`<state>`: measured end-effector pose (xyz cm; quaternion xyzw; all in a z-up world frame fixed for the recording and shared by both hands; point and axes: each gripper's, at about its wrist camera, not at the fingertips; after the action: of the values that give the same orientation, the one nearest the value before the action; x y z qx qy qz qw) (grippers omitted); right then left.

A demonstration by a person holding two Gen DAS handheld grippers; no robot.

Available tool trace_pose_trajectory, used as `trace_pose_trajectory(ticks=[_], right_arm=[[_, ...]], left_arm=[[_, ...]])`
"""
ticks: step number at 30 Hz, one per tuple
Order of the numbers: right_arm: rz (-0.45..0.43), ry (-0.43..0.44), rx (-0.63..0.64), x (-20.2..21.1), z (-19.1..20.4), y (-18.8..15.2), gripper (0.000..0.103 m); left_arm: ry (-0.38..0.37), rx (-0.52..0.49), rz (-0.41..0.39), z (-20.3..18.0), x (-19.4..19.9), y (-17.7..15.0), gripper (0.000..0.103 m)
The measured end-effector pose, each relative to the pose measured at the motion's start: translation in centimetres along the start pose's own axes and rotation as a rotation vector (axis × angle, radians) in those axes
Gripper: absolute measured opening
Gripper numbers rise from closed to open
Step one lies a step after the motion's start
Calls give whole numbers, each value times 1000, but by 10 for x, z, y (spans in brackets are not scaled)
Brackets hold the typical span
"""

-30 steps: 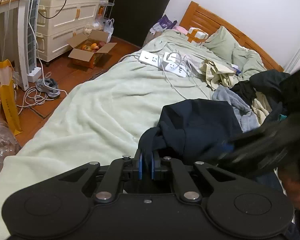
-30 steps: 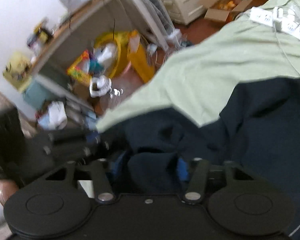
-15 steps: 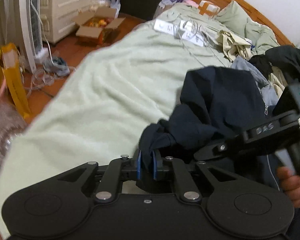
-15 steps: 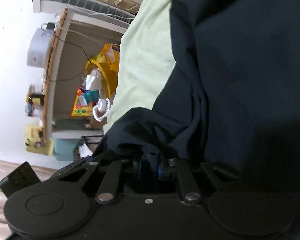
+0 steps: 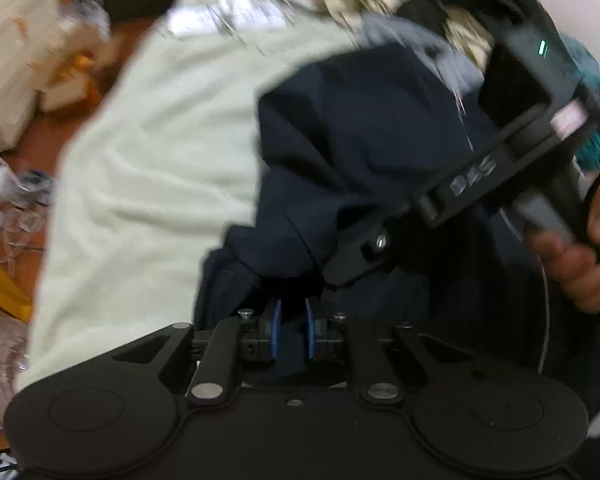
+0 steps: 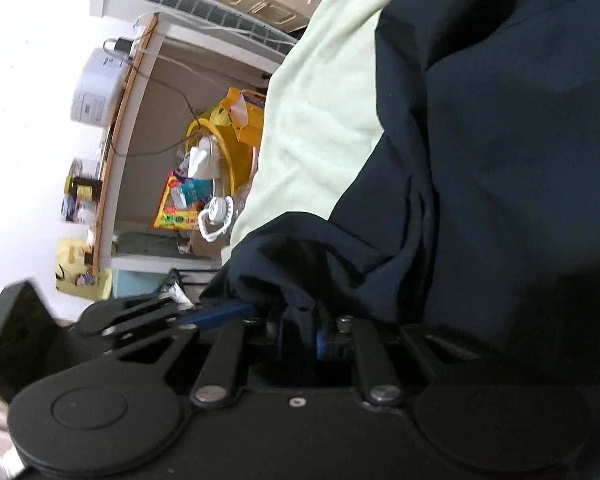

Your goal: Fold clothes

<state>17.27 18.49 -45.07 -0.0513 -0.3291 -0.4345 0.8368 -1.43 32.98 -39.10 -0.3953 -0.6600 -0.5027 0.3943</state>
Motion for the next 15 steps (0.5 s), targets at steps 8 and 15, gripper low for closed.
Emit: trace_pose_trajectory(ticks=[8, 15], right_arm=[[1, 3, 21, -1, 4, -3, 13], [-5, 3, -16, 6, -8, -1, 10]], left_arm=[[86, -96, 29, -2, -30, 6, 19], [99, -148, 40, -10, -35, -7, 19]])
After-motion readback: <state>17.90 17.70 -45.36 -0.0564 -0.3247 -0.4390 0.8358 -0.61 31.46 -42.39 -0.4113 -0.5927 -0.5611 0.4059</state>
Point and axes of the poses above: each gripper's, at about its wrist camera, not at the fingertips, and x roughly against the way its jaws point, z to its left, y to its top, and after that the axes turned 6 degrees about x, right-handed
